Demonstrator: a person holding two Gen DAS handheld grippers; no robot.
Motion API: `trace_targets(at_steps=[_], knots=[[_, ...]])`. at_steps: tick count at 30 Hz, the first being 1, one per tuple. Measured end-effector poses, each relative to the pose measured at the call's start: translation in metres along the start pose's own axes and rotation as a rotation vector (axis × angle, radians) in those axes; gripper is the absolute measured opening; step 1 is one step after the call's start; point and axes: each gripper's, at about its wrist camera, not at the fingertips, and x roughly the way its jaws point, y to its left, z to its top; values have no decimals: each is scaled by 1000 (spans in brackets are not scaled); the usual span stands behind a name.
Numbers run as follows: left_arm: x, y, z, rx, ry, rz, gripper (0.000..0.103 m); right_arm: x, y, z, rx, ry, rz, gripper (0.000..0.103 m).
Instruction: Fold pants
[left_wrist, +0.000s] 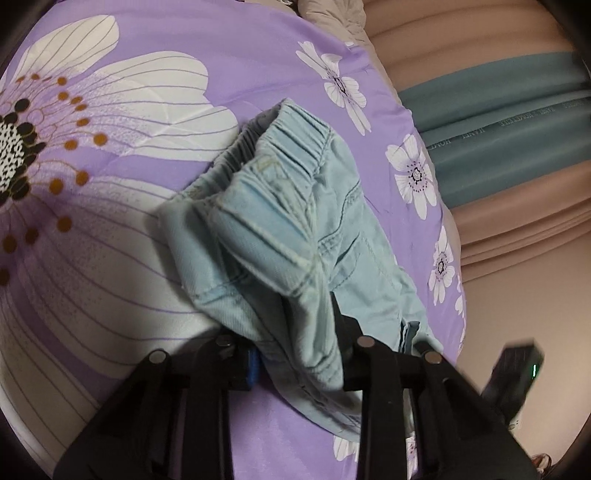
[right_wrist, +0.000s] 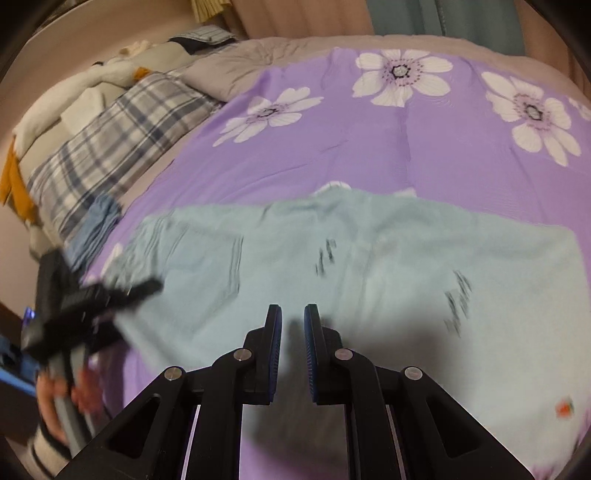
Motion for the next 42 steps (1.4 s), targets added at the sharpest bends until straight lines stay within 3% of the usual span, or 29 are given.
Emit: trace_targets(at_steps=[4,7,11,16,18,21,24,30,33,37,38,42], knots=[[3,-1,2,5,10,4,30,30,4,30,-9,10,-57,11],[4,-1,3,12,12,8,30,52,0,37,-1,69,-97,11],[7,-6,4,18,12,17,30,46,8,19,-29,102,-104,11],[5,-16,5,51,29,56,28,5,23,-36,-66,155,-47,11],[2,-28,3,93,26,73,24,-11,33,-63,-97,184,-18,11],[-11,-56,-4,177,-14,60,24,-34,45,-88,-175,156,-36,11],[-24,-84,-9,269,-46,52,24,-42,37,-93,-134,159,-2,11],[-38,-133,-25,426,-80,27,26,-90,6,-82,-4,-31,28,11],[-36,-153,-36,491,-86,27,26,-86,-17,-77,52,-57,-10,11],[-34,-180,-51,588,-77,28,27,-47,-29,-86,111,53,17,11],[-33,-187,-55,618,-76,30,27,-44,-29,-90,100,47,11,11],[-23,-209,-68,699,-52,20,27,-60,-39,-88,176,22,93,12]])
